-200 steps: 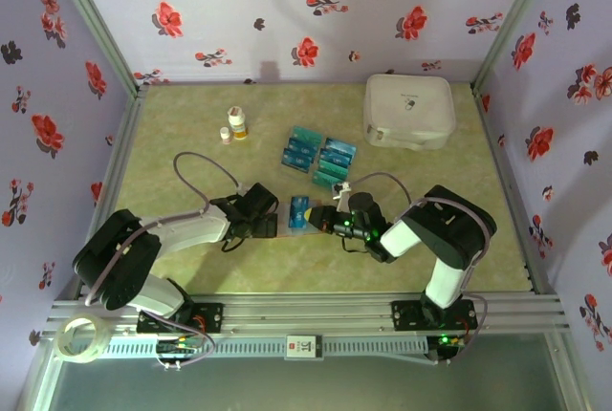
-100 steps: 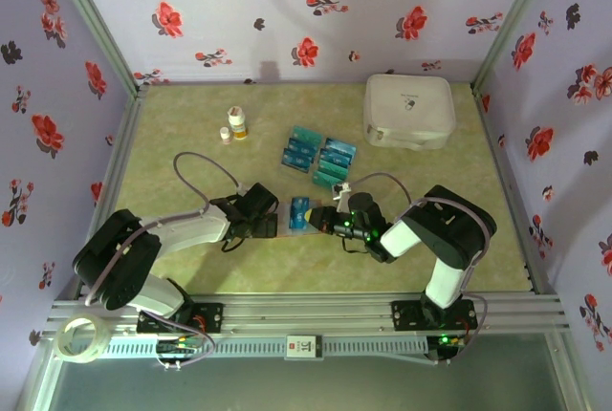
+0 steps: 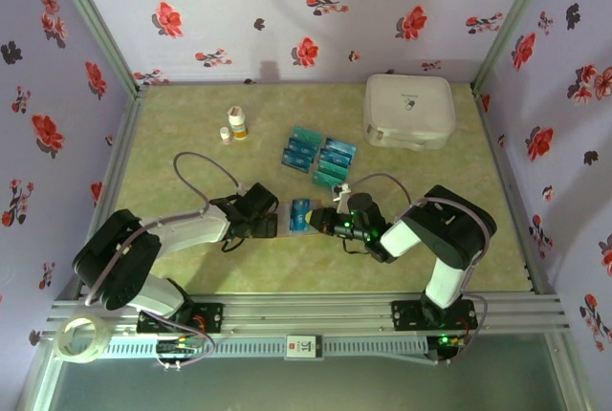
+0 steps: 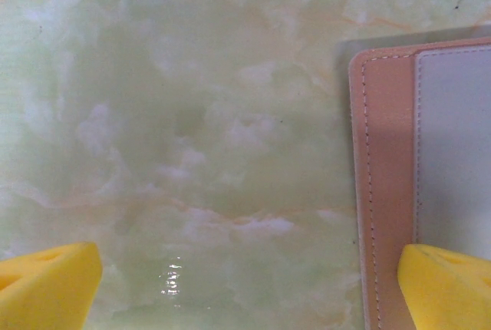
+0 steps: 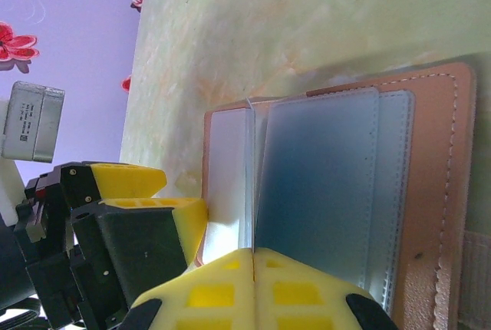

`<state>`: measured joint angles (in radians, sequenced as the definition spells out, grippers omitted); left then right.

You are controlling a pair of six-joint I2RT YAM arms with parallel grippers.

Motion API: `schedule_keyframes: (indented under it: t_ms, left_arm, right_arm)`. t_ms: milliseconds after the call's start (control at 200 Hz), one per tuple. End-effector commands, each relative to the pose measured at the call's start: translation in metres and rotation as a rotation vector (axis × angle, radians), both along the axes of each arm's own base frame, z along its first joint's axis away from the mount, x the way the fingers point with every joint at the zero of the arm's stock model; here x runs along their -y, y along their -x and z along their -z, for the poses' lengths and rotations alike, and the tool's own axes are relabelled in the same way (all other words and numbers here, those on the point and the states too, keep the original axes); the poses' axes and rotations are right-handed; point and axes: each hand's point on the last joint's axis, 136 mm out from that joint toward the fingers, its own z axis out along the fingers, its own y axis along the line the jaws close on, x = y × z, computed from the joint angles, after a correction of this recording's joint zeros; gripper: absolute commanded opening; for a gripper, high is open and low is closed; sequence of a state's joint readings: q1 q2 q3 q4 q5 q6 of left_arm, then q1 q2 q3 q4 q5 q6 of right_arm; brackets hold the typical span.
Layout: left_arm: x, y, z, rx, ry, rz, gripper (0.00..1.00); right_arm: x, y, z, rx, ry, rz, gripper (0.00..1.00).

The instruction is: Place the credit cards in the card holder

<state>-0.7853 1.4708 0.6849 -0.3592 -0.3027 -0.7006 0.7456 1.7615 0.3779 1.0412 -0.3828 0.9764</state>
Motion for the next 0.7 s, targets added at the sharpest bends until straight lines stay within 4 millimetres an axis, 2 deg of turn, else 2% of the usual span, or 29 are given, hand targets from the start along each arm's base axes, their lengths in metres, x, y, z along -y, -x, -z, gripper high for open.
schedule_keyframes:
  t_ms: [0,695]
  left_arm:
    - [-0.011,0.003,0.0078,-0.01,-0.039,-0.015,1.0]
    - [-0.0115,0.0041,0.0095,-0.012,-0.039,-0.016,1.0]
  right_arm:
    - [0.0003,0.001,0.0034,0.0,0.011,-0.017,0.0]
    - [-0.0071,-0.0004,0.0051,-0.019,-0.012,-0.038,0.0]
